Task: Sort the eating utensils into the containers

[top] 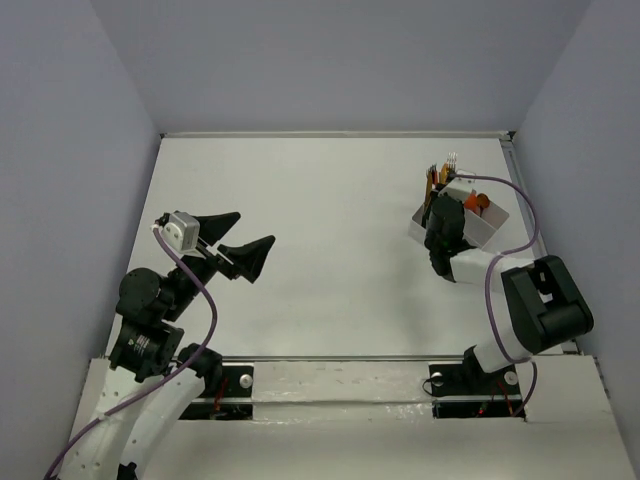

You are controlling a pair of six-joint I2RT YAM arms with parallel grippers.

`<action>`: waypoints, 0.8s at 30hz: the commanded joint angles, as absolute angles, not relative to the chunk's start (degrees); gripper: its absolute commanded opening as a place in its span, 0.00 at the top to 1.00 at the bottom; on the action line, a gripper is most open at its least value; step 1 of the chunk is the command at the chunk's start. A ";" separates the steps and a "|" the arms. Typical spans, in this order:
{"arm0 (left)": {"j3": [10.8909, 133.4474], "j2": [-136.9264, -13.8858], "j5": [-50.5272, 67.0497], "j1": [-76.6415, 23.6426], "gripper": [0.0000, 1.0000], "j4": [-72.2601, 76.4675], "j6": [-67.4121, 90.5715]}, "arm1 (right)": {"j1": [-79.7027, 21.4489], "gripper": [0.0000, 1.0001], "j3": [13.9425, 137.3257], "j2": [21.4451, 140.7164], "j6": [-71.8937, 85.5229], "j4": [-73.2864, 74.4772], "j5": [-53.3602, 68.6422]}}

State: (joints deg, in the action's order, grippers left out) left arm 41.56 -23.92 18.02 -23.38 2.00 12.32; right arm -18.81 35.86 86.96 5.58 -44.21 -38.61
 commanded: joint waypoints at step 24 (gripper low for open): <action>40.69 -25.22 18.72 -22.51 0.01 5.36 12.57 | -21.61 0.67 48.16 70.22 21.96 4.36 -10.83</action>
State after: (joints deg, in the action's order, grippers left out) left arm 40.97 -24.51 18.00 -23.38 2.26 12.34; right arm -19.11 44.77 72.51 14.48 -15.51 -24.32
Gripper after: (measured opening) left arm 0.988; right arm 0.305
